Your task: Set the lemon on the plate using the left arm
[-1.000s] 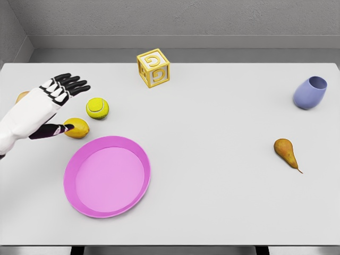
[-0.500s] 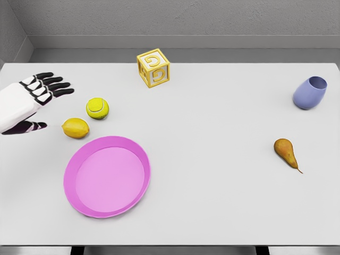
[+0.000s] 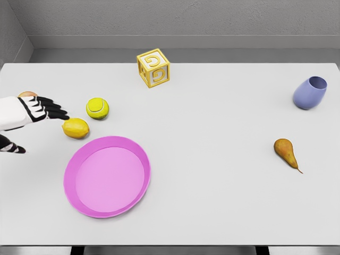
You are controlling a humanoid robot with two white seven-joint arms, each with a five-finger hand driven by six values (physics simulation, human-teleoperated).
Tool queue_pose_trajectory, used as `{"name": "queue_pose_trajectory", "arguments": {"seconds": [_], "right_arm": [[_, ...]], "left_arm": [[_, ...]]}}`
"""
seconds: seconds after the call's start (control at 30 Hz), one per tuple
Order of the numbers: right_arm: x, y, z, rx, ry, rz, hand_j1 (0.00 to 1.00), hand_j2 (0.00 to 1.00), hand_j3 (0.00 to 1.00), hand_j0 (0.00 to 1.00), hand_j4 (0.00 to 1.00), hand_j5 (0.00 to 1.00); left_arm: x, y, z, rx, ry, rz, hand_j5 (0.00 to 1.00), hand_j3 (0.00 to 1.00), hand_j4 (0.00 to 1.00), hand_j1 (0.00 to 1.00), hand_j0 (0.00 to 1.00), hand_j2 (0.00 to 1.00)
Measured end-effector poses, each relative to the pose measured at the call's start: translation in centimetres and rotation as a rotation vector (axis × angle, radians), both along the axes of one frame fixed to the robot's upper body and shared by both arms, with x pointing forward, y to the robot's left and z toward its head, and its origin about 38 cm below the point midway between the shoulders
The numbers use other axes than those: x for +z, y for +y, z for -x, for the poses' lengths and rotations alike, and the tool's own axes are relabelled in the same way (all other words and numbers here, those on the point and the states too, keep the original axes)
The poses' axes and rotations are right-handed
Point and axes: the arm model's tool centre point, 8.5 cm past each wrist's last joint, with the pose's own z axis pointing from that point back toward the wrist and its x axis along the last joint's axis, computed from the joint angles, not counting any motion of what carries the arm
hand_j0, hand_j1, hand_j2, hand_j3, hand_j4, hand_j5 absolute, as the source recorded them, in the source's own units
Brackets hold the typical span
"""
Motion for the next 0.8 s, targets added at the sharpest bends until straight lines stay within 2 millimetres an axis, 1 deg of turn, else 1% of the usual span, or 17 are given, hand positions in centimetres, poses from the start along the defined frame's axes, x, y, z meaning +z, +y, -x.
{"name": "queue_pose_trajectory", "arguments": {"seconds": [0.13,0.23,0.27,0.33,0.37,0.43,0.47,0.5,0.57,0.6,0.7,0.8], "right_arm": [[0.0,0.0,0.0,0.0,0.0,0.0,1.0,1.0,1.0,1.0,1.0,1.0],[0.0,0.0,0.0,0.0,0.0,0.0,1.0,1.0,1.0,1.0,1.0,1.0],[0.0,0.0,0.0,0.0,0.0,0.0,1.0,1.0,1.0,1.0,1.0,1.0],[0.0,0.0,0.0,0.0,0.0,0.0,1.0,1.0,1.0,1.0,1.0,1.0],[0.0,0.0,0.0,0.0,0.0,0.0,1.0,1.0,1.0,1.0,1.0,1.0],[0.0,0.0,0.0,0.0,0.0,0.0,1.0,1.0,1.0,1.0,1.0,1.0],[0.0,0.0,0.0,0.0,0.0,0.0,1.0,1.0,1.0,1.0,1.0,1.0],[0.0,0.0,0.0,0.0,0.0,0.0,1.0,1.0,1.0,1.0,1.0,1.0],[0.0,0.0,0.0,0.0,0.0,0.0,1.0,1.0,1.0,1.0,1.0,1.0],[0.0,0.0,0.0,0.0,0.0,0.0,1.0,1.0,1.0,1.0,1.0,1.0],[0.0,0.0,0.0,0.0,0.0,0.0,1.0,1.0,1.0,1.0,1.0,1.0],[0.0,0.0,0.0,0.0,0.0,0.0,1.0,1.0,1.0,1.0,1.0,1.0]], "left_arm": [[0.3,0.4,-0.6,0.084,0.035,0.017,1.0,1.0,1.0,1.0,1.0,1.0],[0.5,0.2,-1.4,0.145,0.035,0.069,1.0,1.0,1.0,1.0,1.0,1.0],[1.0,-0.1,-1.9,0.16,0.025,0.085,1.0,1.0,1.0,1.0,1.0,1.0],[2.1,-1.1,-3.1,0.169,0.001,0.112,1.0,1.0,1.0,1.0,1.0,1.0],[1.9,-1.8,-3.5,0.17,0.009,0.122,1.0,1.0,1.0,1.0,1.0,1.0],[-0.1,-2.6,-3.9,0.191,0.071,0.131,1.0,1.0,1.0,1.0,1.0,1.0],[-0.7,-2.9,-4.0,0.198,0.091,0.133,1.0,1.0,1.0,1.0,1.0,1.0],[-0.5,-3.1,-4.2,0.203,0.091,0.136,1.0,1.0,1.0,1.0,1.0,1.0],[1.9,-4.1,-5.4,0.198,0.039,0.143,1.0,1.0,1.0,1.0,1.0,1.0],[2.2,-4.6,-5.7,0.195,0.039,0.141,1.0,1.0,1.0,1.0,1.0,1.0],[0.9,-5.4,-5.9,0.196,0.091,0.136,1.0,1.0,1.0,1.0,1.0,1.0],[1.3,-6.0,-6.4,0.204,0.102,0.132,1.0,1.0,1.0,1.0,1.0,1.0]]}}
